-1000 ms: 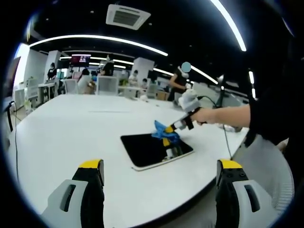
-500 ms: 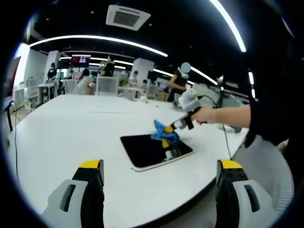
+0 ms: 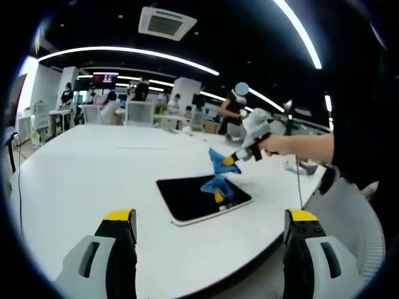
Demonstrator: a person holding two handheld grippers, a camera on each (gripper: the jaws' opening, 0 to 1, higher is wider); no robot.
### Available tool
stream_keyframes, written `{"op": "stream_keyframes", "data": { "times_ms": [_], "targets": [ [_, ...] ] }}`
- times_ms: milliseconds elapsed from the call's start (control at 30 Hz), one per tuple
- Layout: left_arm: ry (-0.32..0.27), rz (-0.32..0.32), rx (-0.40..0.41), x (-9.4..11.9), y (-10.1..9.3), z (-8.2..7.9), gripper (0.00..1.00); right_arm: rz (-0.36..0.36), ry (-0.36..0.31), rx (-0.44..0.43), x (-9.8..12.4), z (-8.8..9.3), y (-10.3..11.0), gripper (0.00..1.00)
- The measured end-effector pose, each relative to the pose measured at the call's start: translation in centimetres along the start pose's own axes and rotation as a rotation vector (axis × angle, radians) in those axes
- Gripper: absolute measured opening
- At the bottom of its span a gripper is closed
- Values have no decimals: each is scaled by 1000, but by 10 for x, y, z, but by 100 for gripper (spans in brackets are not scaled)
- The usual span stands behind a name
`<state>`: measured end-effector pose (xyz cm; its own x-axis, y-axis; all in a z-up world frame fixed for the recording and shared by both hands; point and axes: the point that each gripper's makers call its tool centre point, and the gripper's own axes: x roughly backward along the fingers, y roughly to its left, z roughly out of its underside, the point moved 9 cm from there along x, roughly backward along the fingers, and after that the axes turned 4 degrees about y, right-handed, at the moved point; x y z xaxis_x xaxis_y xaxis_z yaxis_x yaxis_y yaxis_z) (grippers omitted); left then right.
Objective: Wipe the mirror surface with the cleaning cloth until all visible marks leave the cleaned area.
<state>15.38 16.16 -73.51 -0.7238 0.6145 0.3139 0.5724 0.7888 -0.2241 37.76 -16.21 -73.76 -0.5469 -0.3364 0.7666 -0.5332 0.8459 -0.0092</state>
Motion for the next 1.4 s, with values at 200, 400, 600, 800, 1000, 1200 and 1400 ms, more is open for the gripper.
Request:
{"op": "stream_keyframes", "data": {
  "times_ms": [200,400,600,800,1000,1200,1400],
  "targets": [
    [-4,-2,1,1,0,0,99,25,19,-14,18,16,-11,0],
    [1,-3,1,1,-1,0,99,63,42,-39,32,37,-27,1],
    [4,0,0,1,-1,0,99,78,64,-66,43,58,-34,1],
    [6,2,-1,0,-1,0,99,76,80,-82,47,69,-32,1],
    [9,0,-1,0,-1,1,99,56,107,-97,37,80,-30,1],
    [11,-1,-1,0,-1,1,99,45,137,-88,30,91,-25,1],
    [11,-2,-1,1,-1,1,99,58,185,-22,25,102,-23,1]
  ]
}}
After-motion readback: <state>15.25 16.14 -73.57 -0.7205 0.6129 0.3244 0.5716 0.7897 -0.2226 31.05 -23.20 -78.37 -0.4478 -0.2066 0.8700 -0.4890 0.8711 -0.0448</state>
